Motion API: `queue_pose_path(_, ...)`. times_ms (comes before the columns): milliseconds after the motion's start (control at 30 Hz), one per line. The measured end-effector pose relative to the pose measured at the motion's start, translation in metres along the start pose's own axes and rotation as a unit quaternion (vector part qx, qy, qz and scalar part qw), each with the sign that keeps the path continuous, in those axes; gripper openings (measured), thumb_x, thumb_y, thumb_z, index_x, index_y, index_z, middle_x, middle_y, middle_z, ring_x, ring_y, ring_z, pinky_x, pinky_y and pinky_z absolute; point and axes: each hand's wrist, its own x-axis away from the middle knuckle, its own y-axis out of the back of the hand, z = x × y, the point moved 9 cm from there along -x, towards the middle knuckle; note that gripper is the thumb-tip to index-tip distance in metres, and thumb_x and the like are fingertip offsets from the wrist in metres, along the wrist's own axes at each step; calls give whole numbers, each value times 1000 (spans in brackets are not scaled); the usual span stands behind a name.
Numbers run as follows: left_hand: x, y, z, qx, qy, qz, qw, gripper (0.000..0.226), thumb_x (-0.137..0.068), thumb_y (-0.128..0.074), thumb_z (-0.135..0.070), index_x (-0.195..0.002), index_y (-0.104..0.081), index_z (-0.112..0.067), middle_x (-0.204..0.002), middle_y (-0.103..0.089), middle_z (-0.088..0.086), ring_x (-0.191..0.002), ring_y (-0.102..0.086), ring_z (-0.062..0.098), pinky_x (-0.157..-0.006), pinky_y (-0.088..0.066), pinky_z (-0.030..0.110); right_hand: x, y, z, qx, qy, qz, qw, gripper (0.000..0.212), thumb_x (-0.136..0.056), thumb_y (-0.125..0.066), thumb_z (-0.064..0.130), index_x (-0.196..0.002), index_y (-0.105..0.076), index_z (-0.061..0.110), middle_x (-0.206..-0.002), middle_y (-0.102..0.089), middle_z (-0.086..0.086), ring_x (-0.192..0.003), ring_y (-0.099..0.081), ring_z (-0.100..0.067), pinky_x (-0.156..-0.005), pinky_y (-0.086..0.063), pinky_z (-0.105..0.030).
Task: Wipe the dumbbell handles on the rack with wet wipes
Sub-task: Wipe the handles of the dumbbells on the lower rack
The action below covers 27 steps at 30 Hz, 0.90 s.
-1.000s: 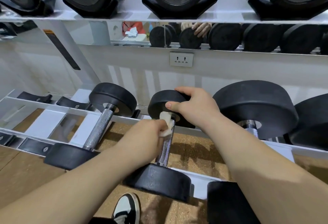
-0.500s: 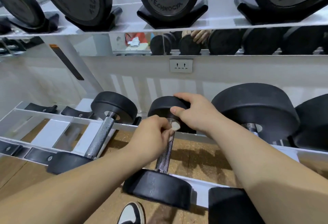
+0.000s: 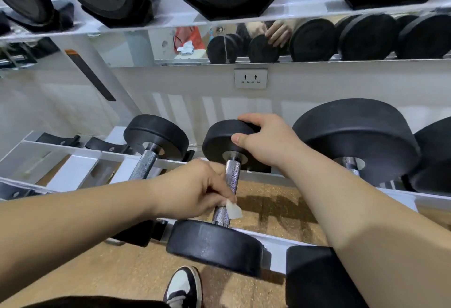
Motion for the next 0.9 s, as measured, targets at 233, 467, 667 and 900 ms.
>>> queue_pose_path(233,-21,11,14,-107,52,-155,981,18,-85,-75,-13,-101,-83,-19,-80,-42,-14,-68,-46,8,-59,-47,27,1,1,2,-12,-1,-1,1000,51,-91,-76,33,-140,-63,33,-136,-65,13,-126,-59,-15,-110,-48,-40)
queue_pose_path(467,-5,-8,4,42,40,109,992,10,-93,-76,-16,-100,-83,-19,-86,-68,-9,-80,-66,-1,-72,-47,11,1,0,1,-13,-9,-12,1000,46,-91,-76,31,-135,-66,32,-129,-68,10,-122,-61,-19,-108,-49,-40)
queue_pose_path(667,-26,15,29,-174,54,-142,973,31,-87,-65,-10,-113,-79,-20,-102,-68,6,-82,-69,34,-66,-57,41,0,-2,0,-28,-6,-19,999,48,-89,-78,30,-136,-66,33,-130,-69,11,-121,-63,-15,-109,-49,-41)
queue_pose_path(900,-1,5,39,62,136,-98,984,11,-94,-73,-22,-100,-82,-21,-85,-70,-8,-78,-66,8,-75,-52,25,0,-4,2,-19,-6,-19,1000,49,-90,-75,30,-138,-64,32,-135,-66,9,-124,-60,-20,-110,-48,-44)
